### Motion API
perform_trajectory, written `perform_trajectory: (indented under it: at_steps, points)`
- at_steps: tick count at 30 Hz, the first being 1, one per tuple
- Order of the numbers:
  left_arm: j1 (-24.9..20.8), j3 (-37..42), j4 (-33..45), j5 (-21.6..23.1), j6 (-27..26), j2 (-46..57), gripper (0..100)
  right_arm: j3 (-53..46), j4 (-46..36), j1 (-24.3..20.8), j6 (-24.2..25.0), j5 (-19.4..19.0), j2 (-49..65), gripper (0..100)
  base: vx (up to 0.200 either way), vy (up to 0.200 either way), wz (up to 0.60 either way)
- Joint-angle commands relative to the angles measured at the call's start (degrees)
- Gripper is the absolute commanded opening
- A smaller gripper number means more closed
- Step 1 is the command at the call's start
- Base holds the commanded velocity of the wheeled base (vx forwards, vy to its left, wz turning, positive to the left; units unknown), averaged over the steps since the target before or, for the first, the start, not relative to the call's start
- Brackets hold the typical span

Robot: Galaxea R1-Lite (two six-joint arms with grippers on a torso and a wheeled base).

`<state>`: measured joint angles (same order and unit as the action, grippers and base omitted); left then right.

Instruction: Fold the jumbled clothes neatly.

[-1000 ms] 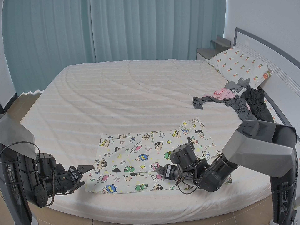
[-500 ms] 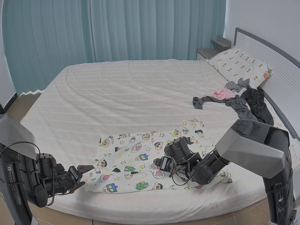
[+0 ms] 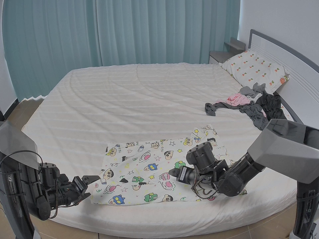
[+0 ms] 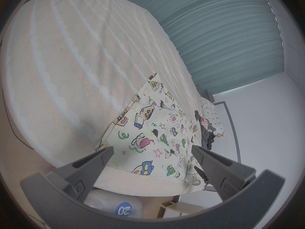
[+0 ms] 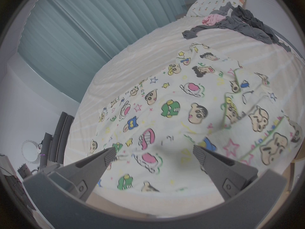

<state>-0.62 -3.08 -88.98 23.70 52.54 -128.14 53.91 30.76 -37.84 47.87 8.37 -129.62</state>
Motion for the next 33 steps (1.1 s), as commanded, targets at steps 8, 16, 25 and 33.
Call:
perform_trajectory:
  at_steps: [8,16,25,33]
  points:
    - [0.0,0.1,-1.0,-0.1,0.0,-0.1,100,-5.8,0.5,11.6,-1.8,-1.3,1.4,100,0.000,0.000,0.00]
    - [0.0,0.1,-1.0,-0.1,0.0,-0.1,100,-8.8,0.9,13.6,-2.5,-1.1,-1.9,100,0.000,0.000,0.00]
    - [0.0,0.1,-1.0,-0.1,0.0,-0.1,100,-15.3,8.3,13.1,-2.6,-0.8,-3.4,100,0.000,0.000,0.00]
    - [0.0,-0.1,-1.0,-0.1,0.1,0.1,100,-16.6,13.2,12.6,-2.0,-0.6,1.4,100,0.000,0.000,0.00]
